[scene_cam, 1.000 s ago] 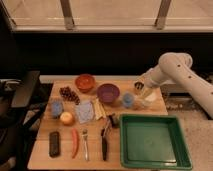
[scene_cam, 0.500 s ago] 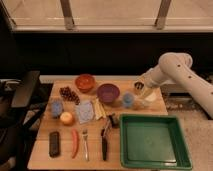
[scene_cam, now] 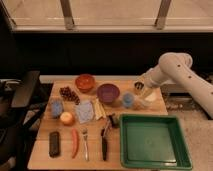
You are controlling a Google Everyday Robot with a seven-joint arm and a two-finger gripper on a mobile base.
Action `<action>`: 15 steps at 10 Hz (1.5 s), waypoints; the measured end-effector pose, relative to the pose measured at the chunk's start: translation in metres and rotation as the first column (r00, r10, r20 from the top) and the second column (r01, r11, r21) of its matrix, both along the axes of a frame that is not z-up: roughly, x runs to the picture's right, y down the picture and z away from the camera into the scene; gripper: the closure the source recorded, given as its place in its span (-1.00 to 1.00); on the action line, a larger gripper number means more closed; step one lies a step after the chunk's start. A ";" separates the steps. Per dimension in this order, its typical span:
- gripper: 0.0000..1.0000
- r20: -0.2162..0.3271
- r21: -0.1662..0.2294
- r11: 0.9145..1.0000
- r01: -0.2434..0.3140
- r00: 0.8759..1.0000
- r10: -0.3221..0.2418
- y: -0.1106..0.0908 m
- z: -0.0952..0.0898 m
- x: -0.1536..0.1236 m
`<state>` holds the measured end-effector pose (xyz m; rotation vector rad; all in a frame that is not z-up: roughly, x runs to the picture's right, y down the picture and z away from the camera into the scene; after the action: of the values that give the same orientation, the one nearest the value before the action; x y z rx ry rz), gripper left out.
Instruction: Place fork in purple bowl
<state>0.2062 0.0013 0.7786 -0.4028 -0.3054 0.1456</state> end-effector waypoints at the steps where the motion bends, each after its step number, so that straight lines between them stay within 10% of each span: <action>1: -0.36 0.000 0.000 1.000 0.000 1.000 0.000 0.000 0.000 0.000; 10: -0.36 0.004 0.000 1.000 0.005 1.000 -0.005 -0.001 0.000 0.000; 15: -0.36 0.117 0.005 0.990 0.142 0.983 -0.141 0.002 -0.002 -0.074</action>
<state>0.1321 0.0030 0.7764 -0.4357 -0.3912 -0.0170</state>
